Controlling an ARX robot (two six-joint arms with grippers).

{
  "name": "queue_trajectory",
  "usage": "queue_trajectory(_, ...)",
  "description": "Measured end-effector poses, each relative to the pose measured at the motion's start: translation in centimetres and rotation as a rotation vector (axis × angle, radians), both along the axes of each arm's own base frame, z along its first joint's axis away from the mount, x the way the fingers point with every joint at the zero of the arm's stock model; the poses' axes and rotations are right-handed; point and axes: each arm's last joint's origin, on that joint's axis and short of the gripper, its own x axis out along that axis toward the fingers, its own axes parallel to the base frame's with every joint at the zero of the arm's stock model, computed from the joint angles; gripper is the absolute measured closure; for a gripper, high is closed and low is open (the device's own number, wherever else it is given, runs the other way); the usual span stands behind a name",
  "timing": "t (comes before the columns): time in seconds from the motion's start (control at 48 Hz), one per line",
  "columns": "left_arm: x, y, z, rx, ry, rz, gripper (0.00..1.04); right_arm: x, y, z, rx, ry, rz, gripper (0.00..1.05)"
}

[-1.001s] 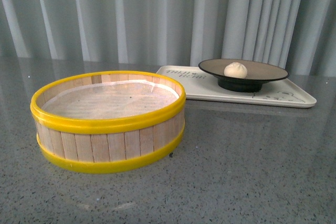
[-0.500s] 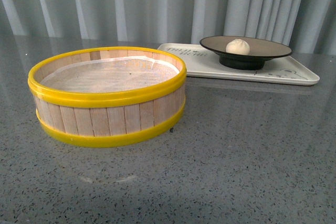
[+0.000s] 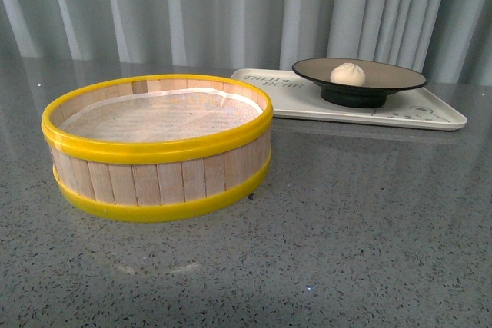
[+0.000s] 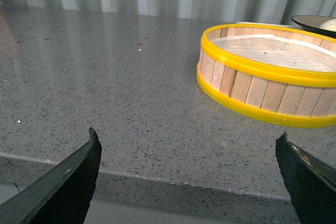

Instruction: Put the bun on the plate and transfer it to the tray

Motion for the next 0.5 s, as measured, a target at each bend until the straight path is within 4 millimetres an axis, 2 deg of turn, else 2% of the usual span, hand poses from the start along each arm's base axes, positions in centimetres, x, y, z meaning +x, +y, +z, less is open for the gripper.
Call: queue_trajectory(0.5,0.0,0.0,0.0,0.0,0.0,0.0,0.07,-1.2,0.0,0.1,0.0,-0.006,0.0,1.03)
